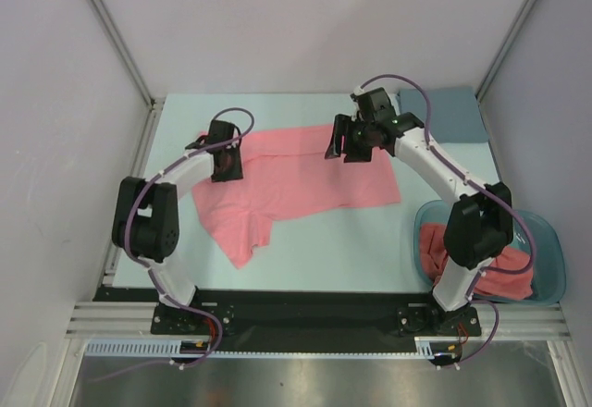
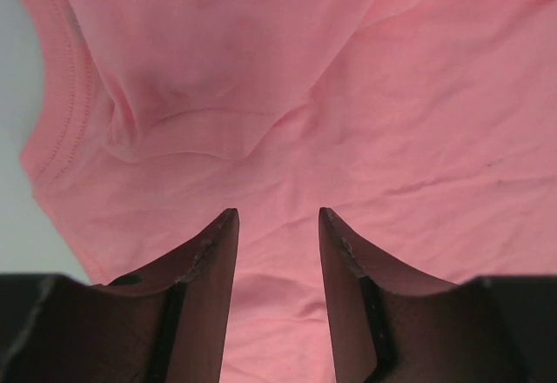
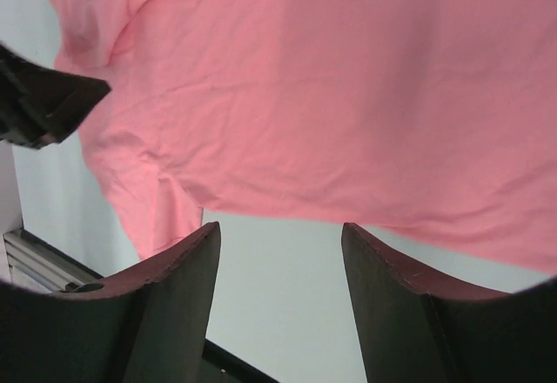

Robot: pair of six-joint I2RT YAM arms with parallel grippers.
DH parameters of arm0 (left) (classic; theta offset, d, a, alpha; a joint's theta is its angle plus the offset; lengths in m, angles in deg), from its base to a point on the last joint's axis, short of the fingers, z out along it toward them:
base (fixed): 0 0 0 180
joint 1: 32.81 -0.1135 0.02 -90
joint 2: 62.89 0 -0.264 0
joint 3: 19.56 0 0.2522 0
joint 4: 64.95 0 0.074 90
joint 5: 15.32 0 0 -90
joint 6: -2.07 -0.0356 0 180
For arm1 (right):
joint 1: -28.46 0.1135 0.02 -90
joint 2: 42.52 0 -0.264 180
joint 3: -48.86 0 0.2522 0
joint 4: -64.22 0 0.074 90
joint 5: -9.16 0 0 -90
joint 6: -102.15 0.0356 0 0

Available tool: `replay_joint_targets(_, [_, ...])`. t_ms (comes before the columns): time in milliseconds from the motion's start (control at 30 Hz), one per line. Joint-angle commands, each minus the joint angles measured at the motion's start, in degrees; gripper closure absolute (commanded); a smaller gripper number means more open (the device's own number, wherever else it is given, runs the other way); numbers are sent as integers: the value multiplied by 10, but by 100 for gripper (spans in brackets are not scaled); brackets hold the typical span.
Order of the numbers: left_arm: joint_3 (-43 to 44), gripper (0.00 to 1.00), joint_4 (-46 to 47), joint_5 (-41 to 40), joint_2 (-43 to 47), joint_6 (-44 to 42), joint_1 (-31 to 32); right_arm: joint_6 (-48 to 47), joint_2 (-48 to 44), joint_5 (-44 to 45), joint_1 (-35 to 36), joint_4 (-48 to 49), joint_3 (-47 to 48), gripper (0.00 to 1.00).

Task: Fold and stack the t-shirts
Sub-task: Fold the tshirt

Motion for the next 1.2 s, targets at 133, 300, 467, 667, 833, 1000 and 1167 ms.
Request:
replay_joint_targets(133, [80, 53, -1, -22, -78, -35, -1, -15, -57, 18, -4, -16, 6, 37])
replay_joint_targets(300, [123, 53, -7, -24, -107, -46, -1, -12, -62, 24, -13, -17, -5, 37])
replay_joint_targets(467, [133, 55, -10, -39, -124, -53, -1, -5, -58, 29, -16, -14, -8, 37])
replay_joint_targets(667, [164, 57, -33, -45, -149, -45, -1, 2, -56, 17, -19, -2, -16, 37])
replay_joint_targets(833, [186, 60, -40, -34, -164, -37, -1, 8, -53, 5, -19, 1, -21, 36])
replay_joint_targets(1000, [220, 80, -56, -51, -164, -37, -1, 5, -56, 7, -22, -3, -22, 37])
replay_joint_targets(1167, [258, 99, -78, -78, -184, -44, -1, 2, -64, 3, -29, -12, -32, 36])
